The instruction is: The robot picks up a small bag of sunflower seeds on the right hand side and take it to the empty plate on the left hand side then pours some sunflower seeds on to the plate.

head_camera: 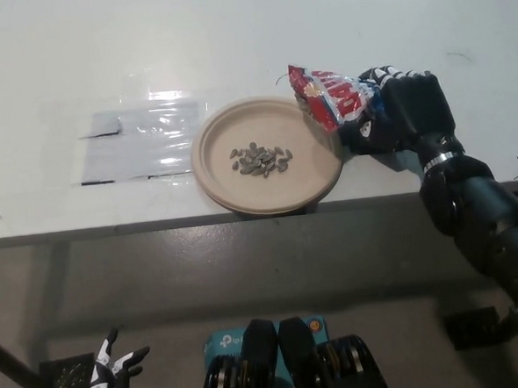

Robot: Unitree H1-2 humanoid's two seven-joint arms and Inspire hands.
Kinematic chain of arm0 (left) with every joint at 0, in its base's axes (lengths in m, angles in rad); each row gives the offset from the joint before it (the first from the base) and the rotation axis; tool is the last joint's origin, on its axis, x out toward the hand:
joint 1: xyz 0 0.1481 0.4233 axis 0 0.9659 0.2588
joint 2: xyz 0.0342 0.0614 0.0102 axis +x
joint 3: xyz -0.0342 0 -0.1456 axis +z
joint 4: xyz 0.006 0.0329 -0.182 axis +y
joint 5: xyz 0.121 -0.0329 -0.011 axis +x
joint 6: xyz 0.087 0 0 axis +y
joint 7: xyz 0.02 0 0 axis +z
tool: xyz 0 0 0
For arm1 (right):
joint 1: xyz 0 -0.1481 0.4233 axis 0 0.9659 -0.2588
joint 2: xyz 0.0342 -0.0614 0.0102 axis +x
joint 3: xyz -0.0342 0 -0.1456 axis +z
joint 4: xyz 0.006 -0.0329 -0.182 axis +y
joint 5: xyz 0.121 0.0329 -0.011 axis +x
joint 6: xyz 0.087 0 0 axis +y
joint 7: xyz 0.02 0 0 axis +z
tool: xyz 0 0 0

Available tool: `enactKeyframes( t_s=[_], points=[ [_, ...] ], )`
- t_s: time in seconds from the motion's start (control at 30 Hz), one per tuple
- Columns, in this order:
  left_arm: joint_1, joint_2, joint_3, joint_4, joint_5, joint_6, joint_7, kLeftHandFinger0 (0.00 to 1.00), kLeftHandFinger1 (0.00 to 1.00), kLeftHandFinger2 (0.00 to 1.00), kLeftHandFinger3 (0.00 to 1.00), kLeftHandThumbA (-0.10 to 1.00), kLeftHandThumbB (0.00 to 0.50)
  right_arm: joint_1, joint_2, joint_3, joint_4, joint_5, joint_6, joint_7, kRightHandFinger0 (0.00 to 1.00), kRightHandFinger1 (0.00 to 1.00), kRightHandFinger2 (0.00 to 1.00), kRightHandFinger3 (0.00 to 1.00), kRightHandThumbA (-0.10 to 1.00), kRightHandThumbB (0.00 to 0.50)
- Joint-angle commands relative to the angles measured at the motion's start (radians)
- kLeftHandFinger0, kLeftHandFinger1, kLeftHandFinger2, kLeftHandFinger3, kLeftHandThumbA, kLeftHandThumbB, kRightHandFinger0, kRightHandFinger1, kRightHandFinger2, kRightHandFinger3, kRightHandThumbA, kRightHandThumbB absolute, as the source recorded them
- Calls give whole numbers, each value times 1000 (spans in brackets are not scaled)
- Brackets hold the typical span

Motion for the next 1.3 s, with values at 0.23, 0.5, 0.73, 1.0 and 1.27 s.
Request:
enactKeyframes(
  t_s=[0.23,0.5,0.73,1.0,1.27],
  points=[
    [12,9,4,-2,29,-49,37,746,774,712,1000,1000,93,-45,-81,198,-3,-110,47,-63,0,166,614,493,-100,207],
    [3,13,2,4,23,-53,40,719,764,696,1000,1000,101,-58,-101,228,0,-102,60,-63,0,159,625,534,-100,174],
    [12,12,1,-7,37,-44,42,718,781,694,1000,1000,96,-48,-80,210,-1,-82,101,-36,91,435,752,724,-6,215],
    [9,13,4,-2,48,-54,50,696,769,680,1000,1000,99,-64,-31,126,-7,10,164,295,1000,1000,1000,1000,541,500],
    [6,15,7,-4,33,-51,42,679,756,659,1000,1000,106,-53,-27,60,-35,48,147,427,1000,1000,1000,1000,604,500]
  ],
)
